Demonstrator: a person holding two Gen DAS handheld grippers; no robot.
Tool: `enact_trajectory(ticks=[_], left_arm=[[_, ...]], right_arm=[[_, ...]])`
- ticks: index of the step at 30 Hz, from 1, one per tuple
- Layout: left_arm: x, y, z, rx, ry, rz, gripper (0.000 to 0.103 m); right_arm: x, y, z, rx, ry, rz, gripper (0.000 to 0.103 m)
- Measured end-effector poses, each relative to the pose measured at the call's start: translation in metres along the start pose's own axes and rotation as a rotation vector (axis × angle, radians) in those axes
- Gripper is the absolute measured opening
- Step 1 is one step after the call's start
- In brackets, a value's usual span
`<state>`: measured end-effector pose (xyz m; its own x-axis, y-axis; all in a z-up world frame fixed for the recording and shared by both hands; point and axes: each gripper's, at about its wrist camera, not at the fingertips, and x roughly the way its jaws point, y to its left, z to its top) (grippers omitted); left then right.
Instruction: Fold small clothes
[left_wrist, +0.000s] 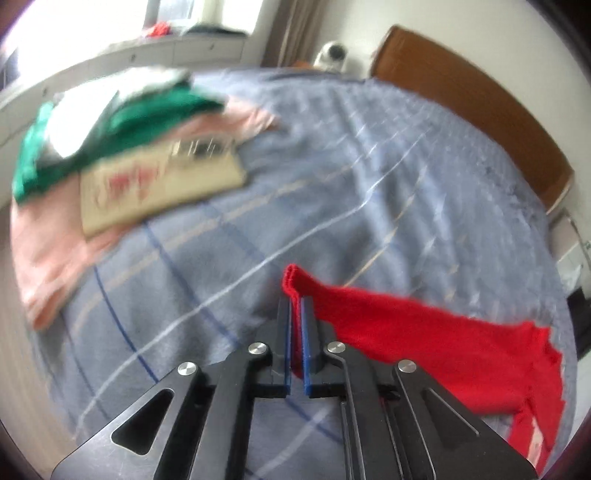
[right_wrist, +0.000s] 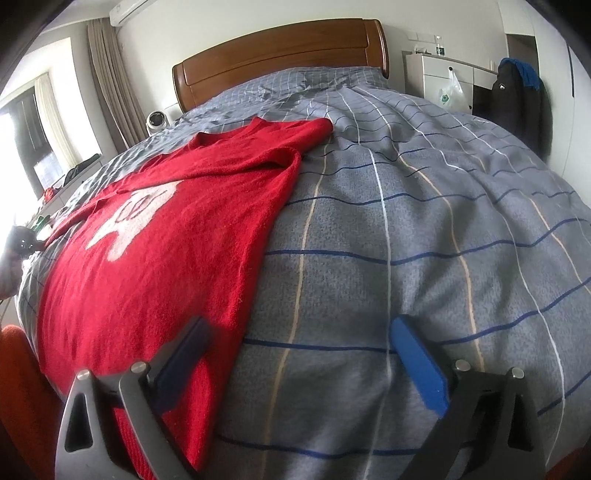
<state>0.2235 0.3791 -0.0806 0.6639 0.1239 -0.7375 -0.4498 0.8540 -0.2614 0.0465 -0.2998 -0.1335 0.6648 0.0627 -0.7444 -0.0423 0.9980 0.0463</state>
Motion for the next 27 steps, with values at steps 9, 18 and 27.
enact_trajectory(ticks=[9, 18, 27], left_arm=[[-0.14, -0.215, 0.02, 0.378, -0.175, -0.383, 0.003], [-0.172, -0.425, -0.098, 0.636, -0.088, -0.688, 0.006], [-0.092, -0.39, -0.205, 0.658, 0.226, -0.569, 0.084]], right_arm=[[0.0, -0.002, 0.002, 0.023, 0.001, 0.012, 0.099], [-0.004, -0.007, 0.001, 0.046, 0.001, 0.043, 0.099], [-0.005, -0.007, -0.001, 0.032, 0.005, 0.052, 0.099]])
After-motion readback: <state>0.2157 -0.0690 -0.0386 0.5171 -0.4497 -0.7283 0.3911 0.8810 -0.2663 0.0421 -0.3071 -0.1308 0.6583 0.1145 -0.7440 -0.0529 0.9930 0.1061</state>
